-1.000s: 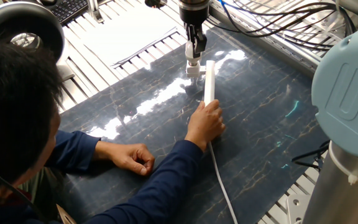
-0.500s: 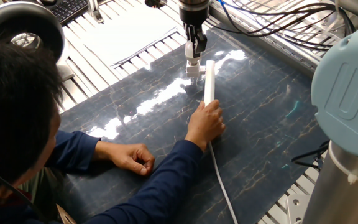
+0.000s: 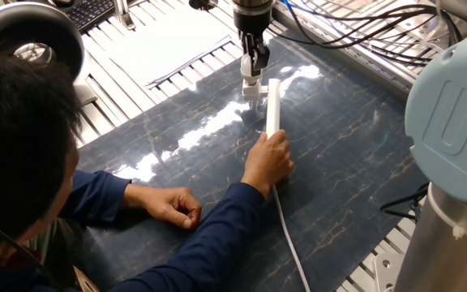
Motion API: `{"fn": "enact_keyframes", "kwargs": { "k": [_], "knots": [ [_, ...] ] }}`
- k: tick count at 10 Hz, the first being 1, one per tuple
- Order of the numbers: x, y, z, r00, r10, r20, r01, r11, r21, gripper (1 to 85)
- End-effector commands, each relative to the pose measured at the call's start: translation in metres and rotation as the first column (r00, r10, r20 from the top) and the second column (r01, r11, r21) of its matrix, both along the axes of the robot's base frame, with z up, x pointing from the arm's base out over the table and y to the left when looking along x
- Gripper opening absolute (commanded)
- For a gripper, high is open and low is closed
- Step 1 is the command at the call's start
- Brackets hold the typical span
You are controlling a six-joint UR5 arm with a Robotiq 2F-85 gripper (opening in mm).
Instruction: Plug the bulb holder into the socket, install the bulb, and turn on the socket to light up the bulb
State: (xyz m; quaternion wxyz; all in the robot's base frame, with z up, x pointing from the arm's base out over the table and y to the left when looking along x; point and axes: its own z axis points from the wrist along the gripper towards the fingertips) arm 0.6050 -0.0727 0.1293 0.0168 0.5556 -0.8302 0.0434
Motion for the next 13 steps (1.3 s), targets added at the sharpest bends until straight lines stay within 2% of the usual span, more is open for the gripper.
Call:
{"fn": "enact_keyframes", "kwargs": {
  "k": [1,8,13],
  "knots": [
    [0.0004,0.0028,-0.0017,1.000,-0.007,0.001,0.007,1.000,0.019,1.0],
    [0.0014,0.0016,0.0034,1.000,-0.001,-0.015,0.001,1.000,0.009,1.0],
    [-0.0040,-0.0036,0.0060,1.000,-0.001,-0.030,0.001,1.000,0.002,1.0]
  ]
}}
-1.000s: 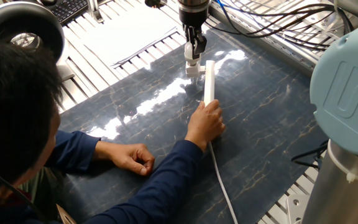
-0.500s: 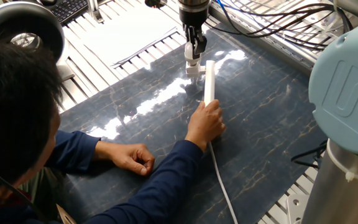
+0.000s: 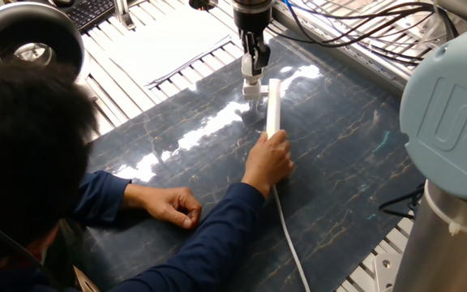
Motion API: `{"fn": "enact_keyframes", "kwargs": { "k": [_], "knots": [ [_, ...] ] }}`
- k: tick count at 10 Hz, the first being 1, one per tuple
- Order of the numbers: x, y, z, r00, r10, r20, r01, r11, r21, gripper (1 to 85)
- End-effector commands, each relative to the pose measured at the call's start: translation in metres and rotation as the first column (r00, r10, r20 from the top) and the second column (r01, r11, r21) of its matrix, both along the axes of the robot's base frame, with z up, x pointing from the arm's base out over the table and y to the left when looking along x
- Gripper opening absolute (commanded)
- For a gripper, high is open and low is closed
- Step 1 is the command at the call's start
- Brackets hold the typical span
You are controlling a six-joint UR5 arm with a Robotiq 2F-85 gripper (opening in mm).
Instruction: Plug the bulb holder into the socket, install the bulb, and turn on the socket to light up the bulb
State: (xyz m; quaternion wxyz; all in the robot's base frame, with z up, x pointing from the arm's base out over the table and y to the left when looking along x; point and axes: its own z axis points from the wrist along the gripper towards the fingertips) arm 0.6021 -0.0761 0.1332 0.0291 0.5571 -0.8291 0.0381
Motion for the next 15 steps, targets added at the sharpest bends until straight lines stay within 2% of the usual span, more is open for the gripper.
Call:
{"fn": "enact_keyframes", "kwargs": {
  "k": [1,4,7,9,13,15],
  "knots": [
    [-0.002,-0.003,0.003,1.000,-0.007,-0.008,0.007,1.000,-0.001,1.0],
    [0.001,0.001,0.003,0.998,-0.068,-0.002,0.068,0.998,0.002,1.0],
    [0.000,0.012,0.002,0.984,-0.177,0.000,0.177,0.983,0.043,1.0],
    [0.001,0.022,0.001,0.971,-0.239,-0.001,0.238,0.968,0.081,1.0],
    [0.004,0.034,-0.002,0.937,-0.350,-0.016,0.349,0.928,0.131,1.0],
    [0.004,0.037,-0.003,0.917,-0.397,-0.028,0.397,0.907,0.141,1.0]
  ]
}}
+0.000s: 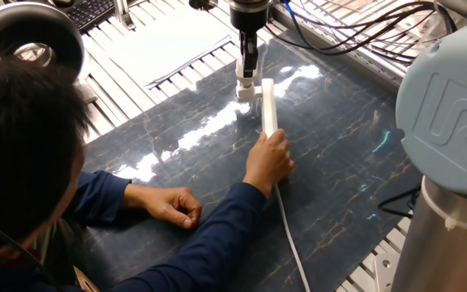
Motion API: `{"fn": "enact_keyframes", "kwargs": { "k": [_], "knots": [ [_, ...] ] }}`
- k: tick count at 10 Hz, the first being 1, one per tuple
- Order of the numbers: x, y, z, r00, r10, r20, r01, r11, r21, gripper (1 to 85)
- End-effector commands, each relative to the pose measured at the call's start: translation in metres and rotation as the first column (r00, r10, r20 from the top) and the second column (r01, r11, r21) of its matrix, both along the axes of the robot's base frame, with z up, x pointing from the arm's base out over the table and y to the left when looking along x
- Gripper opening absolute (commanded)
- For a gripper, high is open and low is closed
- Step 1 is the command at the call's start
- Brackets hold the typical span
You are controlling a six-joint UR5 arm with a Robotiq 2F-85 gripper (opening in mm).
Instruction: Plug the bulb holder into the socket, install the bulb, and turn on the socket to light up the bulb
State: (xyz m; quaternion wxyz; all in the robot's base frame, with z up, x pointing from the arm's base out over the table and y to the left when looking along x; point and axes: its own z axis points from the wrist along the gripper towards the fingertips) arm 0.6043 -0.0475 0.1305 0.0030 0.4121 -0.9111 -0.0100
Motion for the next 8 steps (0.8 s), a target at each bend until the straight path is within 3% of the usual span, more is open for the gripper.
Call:
{"fn": "enact_keyframes", "kwargs": {
  "k": [1,8],
  "knots": [
    [0.0016,0.0121,-0.0004,0.995,-0.104,-0.007,0.104,0.993,0.051,1.0],
    [0.0004,0.0045,-0.0002,0.992,-0.127,-0.018,0.127,0.992,0.017,1.0]
  ]
}}
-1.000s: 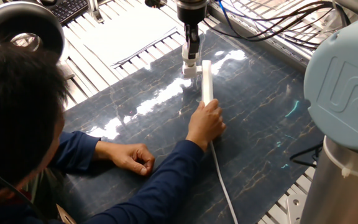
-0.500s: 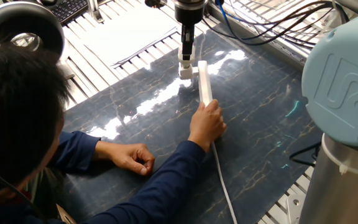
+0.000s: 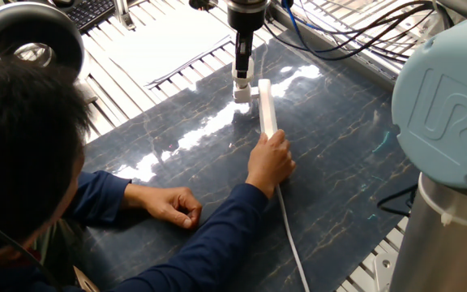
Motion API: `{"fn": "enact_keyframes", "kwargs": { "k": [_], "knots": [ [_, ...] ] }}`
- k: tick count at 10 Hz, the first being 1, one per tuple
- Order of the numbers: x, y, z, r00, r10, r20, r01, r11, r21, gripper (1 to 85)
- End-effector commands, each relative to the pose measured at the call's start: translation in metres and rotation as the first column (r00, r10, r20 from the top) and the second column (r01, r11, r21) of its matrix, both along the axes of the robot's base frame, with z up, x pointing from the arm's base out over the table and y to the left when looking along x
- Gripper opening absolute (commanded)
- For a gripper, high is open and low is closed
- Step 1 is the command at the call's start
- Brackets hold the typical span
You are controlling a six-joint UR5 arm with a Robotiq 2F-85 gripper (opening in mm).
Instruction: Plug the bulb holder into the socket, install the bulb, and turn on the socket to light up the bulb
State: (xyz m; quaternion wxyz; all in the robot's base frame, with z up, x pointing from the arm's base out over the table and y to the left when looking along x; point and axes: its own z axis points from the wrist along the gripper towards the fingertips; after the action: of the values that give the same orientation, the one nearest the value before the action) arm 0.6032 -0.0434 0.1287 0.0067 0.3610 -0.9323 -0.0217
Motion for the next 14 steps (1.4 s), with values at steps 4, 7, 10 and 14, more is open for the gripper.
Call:
{"fn": "enact_keyframes", "kwargs": {
  "k": [4,7,10,14],
  "knots": [
    [0.0030,0.0023,0.0027,0.997,-0.083,-0.008,0.082,0.997,-0.004,1.0],
    [0.0023,0.0041,0.0022,0.988,-0.152,-0.017,0.152,0.988,-0.001,1.0],
    [0.0007,0.0093,0.0034,0.969,-0.245,-0.043,0.244,0.970,-0.010,1.0],
    [0.0056,0.0035,0.0034,0.958,-0.284,-0.029,0.283,0.958,-0.046,1.0]
  ]
}}
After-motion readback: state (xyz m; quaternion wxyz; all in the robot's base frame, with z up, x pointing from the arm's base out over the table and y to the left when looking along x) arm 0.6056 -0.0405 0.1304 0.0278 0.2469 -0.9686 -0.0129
